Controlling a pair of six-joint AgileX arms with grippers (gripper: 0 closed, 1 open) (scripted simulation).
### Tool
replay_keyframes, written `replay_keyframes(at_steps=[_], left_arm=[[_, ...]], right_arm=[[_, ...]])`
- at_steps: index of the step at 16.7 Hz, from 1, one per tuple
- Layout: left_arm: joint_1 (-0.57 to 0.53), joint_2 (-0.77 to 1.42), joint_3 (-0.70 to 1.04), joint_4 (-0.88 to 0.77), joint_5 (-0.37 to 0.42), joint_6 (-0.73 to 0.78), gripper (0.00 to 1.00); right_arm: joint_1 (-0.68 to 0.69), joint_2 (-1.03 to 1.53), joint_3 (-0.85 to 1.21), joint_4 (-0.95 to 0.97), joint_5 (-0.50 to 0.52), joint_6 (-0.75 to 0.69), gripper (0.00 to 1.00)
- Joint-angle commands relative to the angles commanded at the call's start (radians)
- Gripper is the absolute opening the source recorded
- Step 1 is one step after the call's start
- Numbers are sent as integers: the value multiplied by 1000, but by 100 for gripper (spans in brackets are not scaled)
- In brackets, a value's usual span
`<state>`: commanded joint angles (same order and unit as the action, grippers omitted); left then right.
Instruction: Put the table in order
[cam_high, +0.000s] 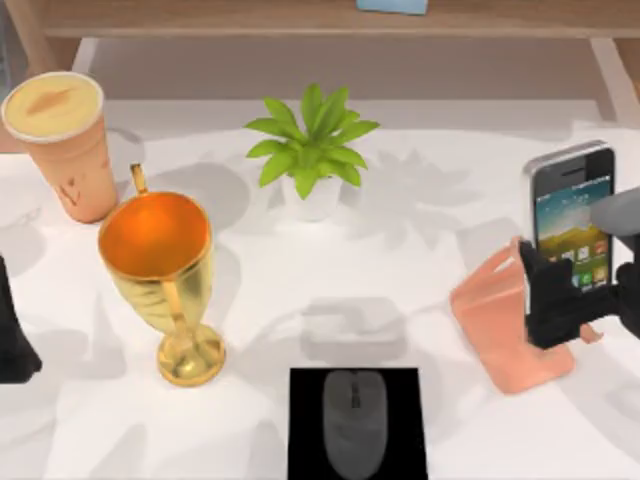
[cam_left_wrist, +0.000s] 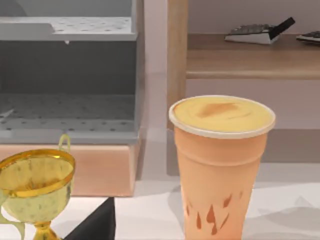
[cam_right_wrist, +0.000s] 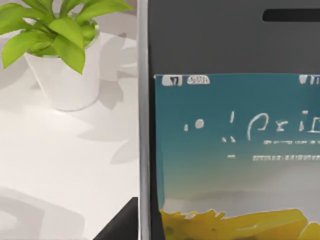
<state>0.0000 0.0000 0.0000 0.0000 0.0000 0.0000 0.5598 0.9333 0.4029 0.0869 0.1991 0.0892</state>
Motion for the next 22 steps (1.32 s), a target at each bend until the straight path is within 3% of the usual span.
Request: replay_keyframes(at_steps=[5,6,15,22], left_arm=[[0,0,0,0,0,0,100],[0,0,0,0,0,0,100],[0,0,0,0,0,0,100],[0,0,0,0,0,0,100]], right_arm=[[0,0,0,0,0,0,98],[0,0,0,0,0,0,100],[2,-4,-1,-2,2,1,100],[103,-144,-39,-114,93,44,100]])
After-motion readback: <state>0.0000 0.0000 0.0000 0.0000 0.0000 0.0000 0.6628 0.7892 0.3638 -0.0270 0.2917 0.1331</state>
